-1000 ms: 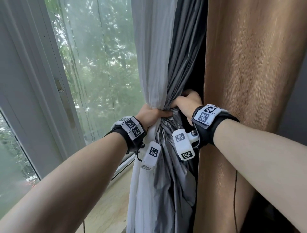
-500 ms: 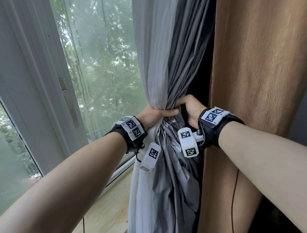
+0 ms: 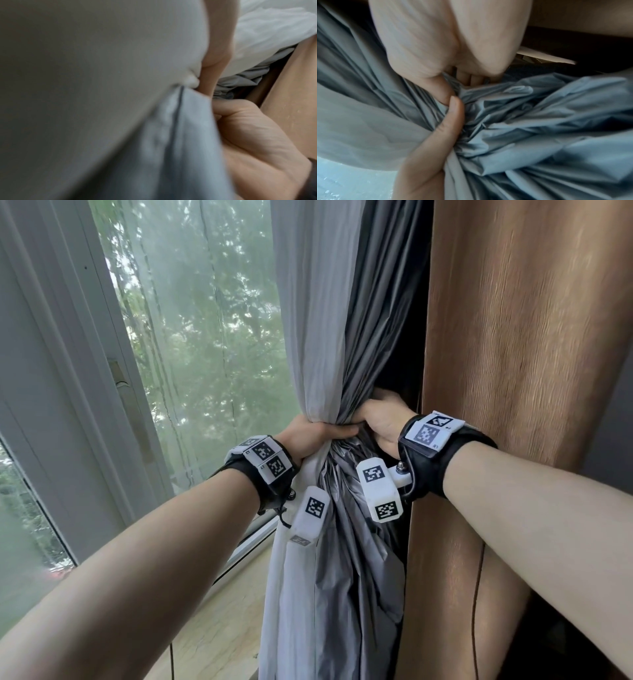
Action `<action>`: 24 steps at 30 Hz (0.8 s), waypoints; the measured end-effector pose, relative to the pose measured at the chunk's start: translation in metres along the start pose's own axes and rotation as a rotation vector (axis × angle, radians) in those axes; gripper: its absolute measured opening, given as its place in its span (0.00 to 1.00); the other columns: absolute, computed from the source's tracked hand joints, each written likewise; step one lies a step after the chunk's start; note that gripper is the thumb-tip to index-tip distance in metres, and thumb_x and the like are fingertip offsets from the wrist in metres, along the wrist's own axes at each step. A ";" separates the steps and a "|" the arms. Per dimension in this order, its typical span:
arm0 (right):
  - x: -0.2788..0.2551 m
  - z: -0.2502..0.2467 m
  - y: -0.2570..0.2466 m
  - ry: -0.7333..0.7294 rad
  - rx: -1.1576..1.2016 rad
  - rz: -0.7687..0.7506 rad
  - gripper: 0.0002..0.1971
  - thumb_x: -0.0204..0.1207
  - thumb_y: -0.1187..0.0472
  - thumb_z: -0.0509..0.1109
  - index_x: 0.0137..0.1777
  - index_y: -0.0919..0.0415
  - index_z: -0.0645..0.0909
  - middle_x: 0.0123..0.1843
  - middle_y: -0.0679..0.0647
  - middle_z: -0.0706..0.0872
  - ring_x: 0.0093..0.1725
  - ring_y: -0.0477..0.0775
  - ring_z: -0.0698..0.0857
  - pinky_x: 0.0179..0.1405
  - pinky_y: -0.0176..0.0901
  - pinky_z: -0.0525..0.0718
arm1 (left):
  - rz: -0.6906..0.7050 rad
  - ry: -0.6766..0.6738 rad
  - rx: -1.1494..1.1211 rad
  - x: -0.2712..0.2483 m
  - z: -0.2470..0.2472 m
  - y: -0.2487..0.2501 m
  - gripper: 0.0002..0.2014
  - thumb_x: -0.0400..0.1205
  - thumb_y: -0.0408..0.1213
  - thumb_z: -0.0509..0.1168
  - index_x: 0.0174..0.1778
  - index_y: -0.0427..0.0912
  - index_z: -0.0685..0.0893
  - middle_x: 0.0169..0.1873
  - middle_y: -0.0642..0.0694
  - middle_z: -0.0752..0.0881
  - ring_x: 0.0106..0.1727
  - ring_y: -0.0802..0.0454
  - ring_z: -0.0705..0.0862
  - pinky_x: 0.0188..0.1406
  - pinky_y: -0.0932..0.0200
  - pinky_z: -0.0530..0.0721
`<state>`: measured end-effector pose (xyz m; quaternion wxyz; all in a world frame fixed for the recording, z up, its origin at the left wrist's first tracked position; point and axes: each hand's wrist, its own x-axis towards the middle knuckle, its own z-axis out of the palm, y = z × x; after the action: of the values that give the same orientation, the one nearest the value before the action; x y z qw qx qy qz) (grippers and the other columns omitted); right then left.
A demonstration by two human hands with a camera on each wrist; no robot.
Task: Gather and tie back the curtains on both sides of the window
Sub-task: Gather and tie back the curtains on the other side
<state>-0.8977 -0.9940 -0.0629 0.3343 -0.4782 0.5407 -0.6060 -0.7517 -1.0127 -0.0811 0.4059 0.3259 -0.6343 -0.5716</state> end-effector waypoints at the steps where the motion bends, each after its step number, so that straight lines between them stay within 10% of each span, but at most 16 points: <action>1: -0.001 -0.002 -0.001 -0.003 -0.021 -0.006 0.26 0.54 0.68 0.75 0.56 0.64 0.93 0.52 0.63 0.95 0.58 0.67 0.93 0.64 0.71 0.90 | 0.002 0.004 -0.005 0.000 0.000 -0.001 0.31 0.64 0.33 0.82 0.65 0.32 0.87 0.57 0.33 0.92 0.60 0.35 0.92 0.63 0.41 0.90; 5: 0.002 -0.009 -0.007 0.052 -0.153 -0.008 0.24 0.45 0.65 0.80 0.47 0.60 0.93 0.44 0.58 0.96 0.50 0.65 0.94 0.58 0.65 0.93 | -0.011 0.053 0.018 0.002 -0.002 -0.002 0.25 0.69 0.27 0.84 0.63 0.33 0.88 0.56 0.34 0.93 0.59 0.35 0.92 0.66 0.36 0.89; 11: 0.016 -0.024 0.005 0.107 -0.114 0.159 0.56 0.30 0.56 0.87 0.71 0.60 0.82 0.50 0.57 0.95 0.46 0.61 0.96 0.53 0.62 0.94 | -0.032 -0.008 0.002 -0.005 -0.004 0.003 0.28 0.66 0.30 0.84 0.64 0.32 0.88 0.55 0.33 0.93 0.57 0.34 0.92 0.63 0.38 0.90; 17: -0.002 -0.015 0.000 -0.026 -0.069 0.159 0.33 0.42 0.59 0.82 0.53 0.63 0.93 0.50 0.62 0.96 0.52 0.67 0.95 0.59 0.71 0.92 | -0.025 -0.064 -0.038 -0.013 -0.005 0.007 0.16 0.77 0.23 0.76 0.61 0.31 0.88 0.51 0.34 0.93 0.46 0.43 0.93 0.44 0.53 0.93; 24: -0.006 -0.005 -0.012 0.000 -0.174 0.089 0.19 0.55 0.67 0.78 0.48 0.67 0.92 0.48 0.62 0.96 0.54 0.66 0.94 0.62 0.69 0.91 | -0.008 0.004 -0.052 -0.010 -0.004 0.002 0.29 0.63 0.32 0.85 0.62 0.33 0.89 0.55 0.34 0.93 0.57 0.35 0.93 0.59 0.44 0.92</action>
<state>-0.8990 -0.9846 -0.0526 0.3180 -0.4807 0.6122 -0.5412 -0.7437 -1.0059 -0.0802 0.4131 0.3188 -0.6170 -0.5891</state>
